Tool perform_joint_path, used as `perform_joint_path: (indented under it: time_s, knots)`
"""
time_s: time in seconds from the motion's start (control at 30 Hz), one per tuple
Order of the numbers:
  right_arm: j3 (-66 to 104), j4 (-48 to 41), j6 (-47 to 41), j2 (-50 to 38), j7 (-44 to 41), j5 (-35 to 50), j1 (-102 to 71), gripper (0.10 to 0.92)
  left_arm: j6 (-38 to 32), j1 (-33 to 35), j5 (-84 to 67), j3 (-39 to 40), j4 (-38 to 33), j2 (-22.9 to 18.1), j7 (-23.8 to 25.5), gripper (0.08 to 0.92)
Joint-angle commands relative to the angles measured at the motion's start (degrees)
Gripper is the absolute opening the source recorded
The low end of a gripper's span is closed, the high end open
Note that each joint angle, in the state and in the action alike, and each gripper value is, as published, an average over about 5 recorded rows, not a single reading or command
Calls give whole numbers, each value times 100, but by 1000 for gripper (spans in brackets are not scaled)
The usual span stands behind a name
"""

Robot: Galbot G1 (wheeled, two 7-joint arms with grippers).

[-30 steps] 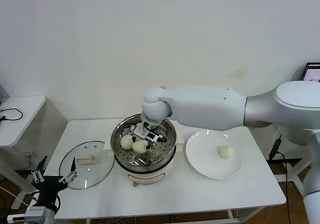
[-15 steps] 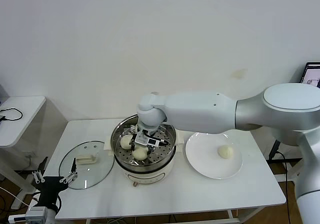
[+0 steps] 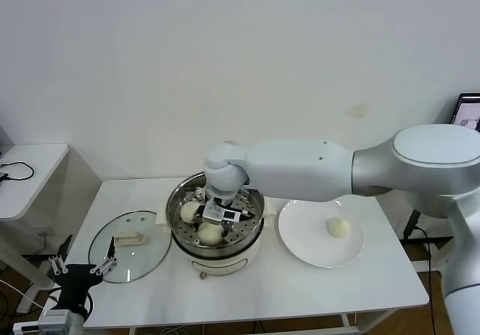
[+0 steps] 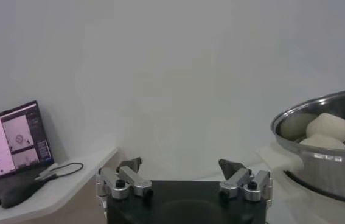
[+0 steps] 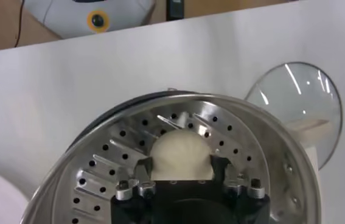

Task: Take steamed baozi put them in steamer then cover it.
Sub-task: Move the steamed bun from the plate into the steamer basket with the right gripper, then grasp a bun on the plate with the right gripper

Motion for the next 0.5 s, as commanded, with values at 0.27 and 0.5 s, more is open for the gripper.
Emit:
perform_joint_path:
  time_s: [0.27,0.5]
  knots:
    - [521,134,-222,-826,-25,128,424,823,13,-47,4,19,-15,96,12,823]
    - [728,695,-1652,-2243,-315,773,548,823,25,-103,9,86,17,206,18,823]
